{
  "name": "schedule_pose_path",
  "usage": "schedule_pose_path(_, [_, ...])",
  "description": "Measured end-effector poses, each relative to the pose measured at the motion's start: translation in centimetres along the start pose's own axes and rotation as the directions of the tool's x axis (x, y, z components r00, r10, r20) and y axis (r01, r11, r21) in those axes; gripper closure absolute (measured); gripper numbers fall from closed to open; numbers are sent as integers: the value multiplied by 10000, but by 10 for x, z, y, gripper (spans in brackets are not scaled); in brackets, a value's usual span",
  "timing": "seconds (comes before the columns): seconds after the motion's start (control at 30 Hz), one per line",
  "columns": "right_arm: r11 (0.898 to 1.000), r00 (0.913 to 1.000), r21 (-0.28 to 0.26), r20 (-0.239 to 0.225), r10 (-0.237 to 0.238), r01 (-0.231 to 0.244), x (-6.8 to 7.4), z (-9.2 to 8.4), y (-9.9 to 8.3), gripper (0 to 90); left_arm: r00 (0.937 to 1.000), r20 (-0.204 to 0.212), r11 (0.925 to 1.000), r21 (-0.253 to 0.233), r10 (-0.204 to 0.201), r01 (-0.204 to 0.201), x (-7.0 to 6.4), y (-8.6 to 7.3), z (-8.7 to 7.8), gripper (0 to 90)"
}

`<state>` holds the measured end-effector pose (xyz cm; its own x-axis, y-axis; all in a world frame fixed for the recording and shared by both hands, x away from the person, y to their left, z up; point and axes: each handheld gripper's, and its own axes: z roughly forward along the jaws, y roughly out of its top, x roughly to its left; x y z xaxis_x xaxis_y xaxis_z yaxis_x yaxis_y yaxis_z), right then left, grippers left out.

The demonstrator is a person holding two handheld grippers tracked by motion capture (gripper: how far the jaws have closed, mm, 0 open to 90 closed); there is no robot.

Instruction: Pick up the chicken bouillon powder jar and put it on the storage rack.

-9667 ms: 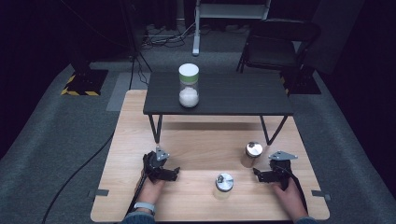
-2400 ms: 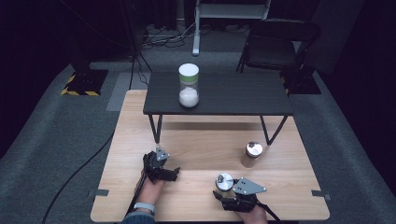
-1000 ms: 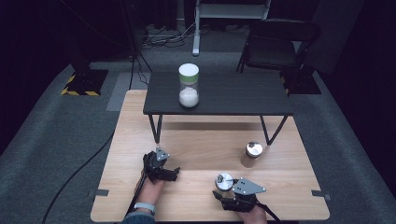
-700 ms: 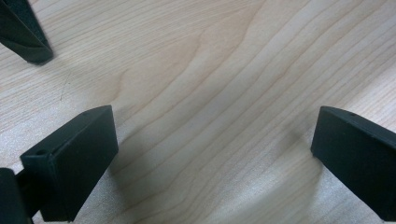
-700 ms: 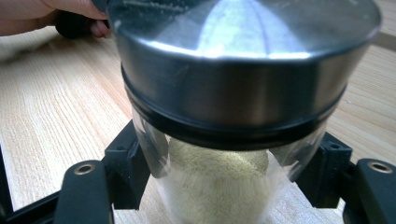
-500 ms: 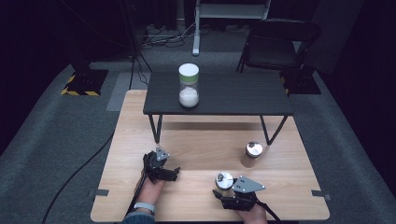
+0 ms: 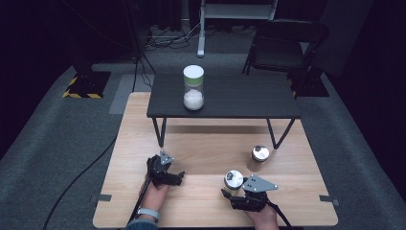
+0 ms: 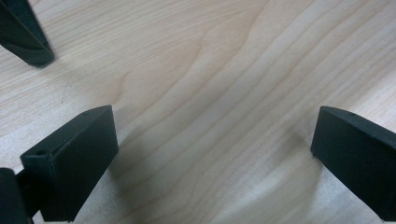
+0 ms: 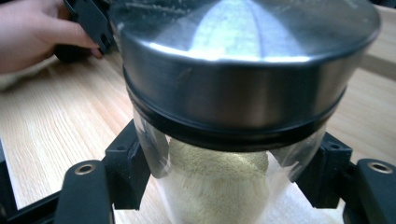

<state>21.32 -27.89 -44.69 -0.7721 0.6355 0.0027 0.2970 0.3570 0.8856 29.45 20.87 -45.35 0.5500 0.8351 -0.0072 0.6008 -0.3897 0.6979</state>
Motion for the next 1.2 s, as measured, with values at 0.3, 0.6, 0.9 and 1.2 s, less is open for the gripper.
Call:
schedule_pose_path(0.3, [9995, 9998, -241, 49, -203, 204, -4, -5, 18, 303, 10000, 0, 10000, -1, -13, 13, 0, 0, 0, 5])
schedule_pose_path(0.6, [9980, 9999, -621, 65, -132, 135, -12, -11, 29, 303, 10000, -31, 10000, -9, -35, 35, -1, 0, 0, 5])
schedule_pose_path(0.9, [9969, 10000, -792, 35, 2, 1, -20, -14, 42, 303, 10000, 2, 10000, 7, -7, 7, -2, 0, 0, 5])
schedule_pose_path(1.2, [9968, 9999, -779, -32, 162, -164, -26, -11, 51, 303, 10000, -9, 10000, 20, -27, 27, -3, 0, 0, 5])
